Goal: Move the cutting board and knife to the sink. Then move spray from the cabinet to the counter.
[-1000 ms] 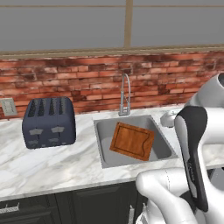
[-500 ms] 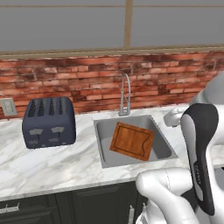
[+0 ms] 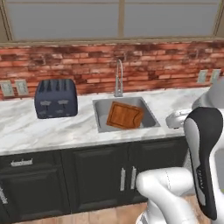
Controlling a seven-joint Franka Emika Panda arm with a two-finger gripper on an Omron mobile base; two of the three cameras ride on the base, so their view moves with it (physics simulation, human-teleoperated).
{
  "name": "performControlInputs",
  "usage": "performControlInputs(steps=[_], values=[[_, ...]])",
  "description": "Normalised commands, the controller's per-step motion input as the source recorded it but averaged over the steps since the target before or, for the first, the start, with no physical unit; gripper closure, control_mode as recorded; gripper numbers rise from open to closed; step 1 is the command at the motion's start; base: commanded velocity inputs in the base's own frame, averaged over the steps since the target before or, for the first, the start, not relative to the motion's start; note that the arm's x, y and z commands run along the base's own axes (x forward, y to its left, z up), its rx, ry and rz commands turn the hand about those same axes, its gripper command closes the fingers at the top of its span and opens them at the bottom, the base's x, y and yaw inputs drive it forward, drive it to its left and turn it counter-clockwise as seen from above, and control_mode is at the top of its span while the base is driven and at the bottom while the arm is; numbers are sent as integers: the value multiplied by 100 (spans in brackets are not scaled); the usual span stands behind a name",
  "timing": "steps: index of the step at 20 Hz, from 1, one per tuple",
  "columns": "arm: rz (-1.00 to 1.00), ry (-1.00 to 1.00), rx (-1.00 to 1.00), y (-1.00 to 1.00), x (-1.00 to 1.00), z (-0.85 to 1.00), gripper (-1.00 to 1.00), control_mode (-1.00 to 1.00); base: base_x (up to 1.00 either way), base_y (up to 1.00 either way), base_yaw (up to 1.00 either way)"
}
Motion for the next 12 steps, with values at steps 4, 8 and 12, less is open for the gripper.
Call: performControlInputs(steps=[4,8,12], values=[[0,0,0,0,0,0,-100,100,0,69,78],[0,0,0,0,0,0,-100,100,0,43,94],[0,0,0,0,0,0,-100,100,0,23,97]])
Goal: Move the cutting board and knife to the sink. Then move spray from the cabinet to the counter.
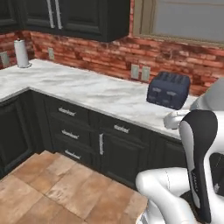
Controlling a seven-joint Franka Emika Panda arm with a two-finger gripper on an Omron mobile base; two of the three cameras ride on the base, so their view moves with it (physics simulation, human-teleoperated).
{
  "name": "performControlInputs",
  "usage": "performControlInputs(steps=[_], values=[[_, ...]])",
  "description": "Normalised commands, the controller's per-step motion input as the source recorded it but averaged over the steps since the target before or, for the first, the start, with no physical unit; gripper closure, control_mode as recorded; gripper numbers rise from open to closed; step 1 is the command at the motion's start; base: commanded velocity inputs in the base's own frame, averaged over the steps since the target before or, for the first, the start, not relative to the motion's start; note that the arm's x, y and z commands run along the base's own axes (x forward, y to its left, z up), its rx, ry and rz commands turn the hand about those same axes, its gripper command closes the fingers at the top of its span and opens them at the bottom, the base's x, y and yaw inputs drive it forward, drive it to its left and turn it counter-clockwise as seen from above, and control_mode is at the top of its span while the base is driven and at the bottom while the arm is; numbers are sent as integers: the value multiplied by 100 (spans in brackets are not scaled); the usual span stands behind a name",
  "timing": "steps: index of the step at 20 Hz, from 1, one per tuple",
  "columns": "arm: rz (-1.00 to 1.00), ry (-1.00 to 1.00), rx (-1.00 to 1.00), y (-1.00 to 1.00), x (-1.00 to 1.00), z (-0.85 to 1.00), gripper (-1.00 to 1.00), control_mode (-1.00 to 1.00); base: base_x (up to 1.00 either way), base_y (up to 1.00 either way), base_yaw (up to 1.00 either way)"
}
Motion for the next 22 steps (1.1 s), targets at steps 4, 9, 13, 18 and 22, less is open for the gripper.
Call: performControlInputs(steps=[4,9,13,18,22], values=[[0,0,0,0,0,0,-100,100,4,6,96],[0,0,0,0,0,0,-100,100,45,1,85],[0,0,0,0,0,0,-100,100,90,0,68],[0,0,0,0,0,0,-100,100,38,-21,31],[0,0,0,0,0,0,-100,100,15,-14,10]])
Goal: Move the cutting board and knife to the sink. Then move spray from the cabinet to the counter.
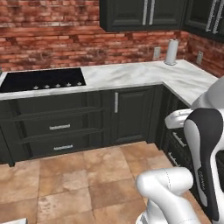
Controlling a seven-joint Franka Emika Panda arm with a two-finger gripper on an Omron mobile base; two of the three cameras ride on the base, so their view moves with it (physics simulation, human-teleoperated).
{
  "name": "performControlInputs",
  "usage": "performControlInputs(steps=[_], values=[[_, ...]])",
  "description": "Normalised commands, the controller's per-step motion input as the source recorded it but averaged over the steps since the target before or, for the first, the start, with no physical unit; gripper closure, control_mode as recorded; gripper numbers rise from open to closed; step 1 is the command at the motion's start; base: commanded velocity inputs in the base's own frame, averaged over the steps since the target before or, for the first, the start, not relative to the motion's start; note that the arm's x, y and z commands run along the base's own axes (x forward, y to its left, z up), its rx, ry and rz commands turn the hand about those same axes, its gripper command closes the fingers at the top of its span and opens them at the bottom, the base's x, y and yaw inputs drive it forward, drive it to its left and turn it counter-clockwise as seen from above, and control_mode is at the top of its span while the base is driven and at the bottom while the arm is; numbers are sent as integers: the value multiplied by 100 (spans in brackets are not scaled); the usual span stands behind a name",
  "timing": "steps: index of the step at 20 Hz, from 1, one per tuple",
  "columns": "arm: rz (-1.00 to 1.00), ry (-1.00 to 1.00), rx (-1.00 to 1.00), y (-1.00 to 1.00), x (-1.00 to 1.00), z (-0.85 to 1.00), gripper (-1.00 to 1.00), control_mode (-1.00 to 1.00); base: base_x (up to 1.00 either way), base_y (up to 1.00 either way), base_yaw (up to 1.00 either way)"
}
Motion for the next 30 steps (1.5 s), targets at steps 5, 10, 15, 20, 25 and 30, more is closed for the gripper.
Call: performControlInputs(steps=[5,10,15,20,25,30], values=[[0,0,0,0,0,0,-100,100,22,-11,5],[0,0,0,0,0,0,-100,100,22,-12,4],[0,0,0,0,0,0,-100,100,27,-16,4],[0,0,0,0,0,0,-100,100,36,-15,3],[0,0,0,0,0,0,-100,100,93,-3,0],[0,0,0,0,0,0,-100,100,100,0,0]])
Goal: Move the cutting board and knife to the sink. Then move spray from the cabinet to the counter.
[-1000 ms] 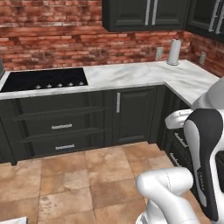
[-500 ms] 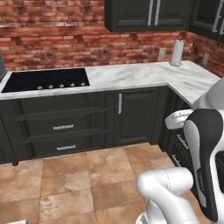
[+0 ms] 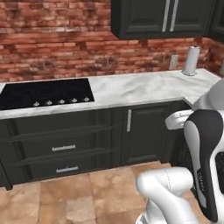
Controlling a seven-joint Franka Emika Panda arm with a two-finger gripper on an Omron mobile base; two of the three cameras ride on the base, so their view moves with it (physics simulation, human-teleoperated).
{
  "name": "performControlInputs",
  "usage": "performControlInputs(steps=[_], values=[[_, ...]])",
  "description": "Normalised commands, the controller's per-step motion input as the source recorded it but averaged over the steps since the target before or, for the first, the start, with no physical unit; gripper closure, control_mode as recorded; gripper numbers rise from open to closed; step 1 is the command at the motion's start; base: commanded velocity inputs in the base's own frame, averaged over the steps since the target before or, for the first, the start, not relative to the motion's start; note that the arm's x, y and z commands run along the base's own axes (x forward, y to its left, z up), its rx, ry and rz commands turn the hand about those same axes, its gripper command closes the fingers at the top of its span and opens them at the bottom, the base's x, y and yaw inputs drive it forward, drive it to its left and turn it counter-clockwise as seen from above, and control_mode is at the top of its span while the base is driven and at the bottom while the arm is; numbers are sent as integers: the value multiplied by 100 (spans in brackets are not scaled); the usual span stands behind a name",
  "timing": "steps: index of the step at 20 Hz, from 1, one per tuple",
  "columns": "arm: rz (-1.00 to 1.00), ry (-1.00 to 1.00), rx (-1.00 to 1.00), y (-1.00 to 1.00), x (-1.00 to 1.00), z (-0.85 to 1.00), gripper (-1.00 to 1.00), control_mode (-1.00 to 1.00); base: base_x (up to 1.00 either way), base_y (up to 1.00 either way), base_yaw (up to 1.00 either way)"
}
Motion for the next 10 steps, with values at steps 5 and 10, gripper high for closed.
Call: performControlInputs(steps=[5,10], values=[[0,0,0,0,0,0,-100,100,100,0,0],[0,0,0,0,0,0,-100,100,100,33,0]])
